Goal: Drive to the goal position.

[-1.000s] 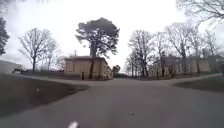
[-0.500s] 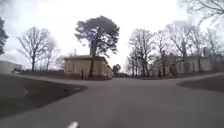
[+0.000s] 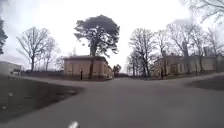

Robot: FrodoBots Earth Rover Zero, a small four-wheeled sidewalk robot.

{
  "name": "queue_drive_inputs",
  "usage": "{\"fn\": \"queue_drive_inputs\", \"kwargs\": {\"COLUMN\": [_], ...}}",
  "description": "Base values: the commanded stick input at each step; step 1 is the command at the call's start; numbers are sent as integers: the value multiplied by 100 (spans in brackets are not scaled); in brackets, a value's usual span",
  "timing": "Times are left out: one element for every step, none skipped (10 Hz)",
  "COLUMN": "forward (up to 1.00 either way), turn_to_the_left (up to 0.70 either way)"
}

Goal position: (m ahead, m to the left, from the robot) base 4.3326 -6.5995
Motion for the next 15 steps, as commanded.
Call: {"fn": "queue_drive_inputs", "kwargs": {"forward": [100, 100, 100, 100, 100, 100, 100, 100, 100, 100, 100, 100, 100, 100, 100], "turn_to_the_left": [0, 0, 0, 0, 0, 0, 0, 0, 0, 0, 0, 0, 0, 0, 0]}}
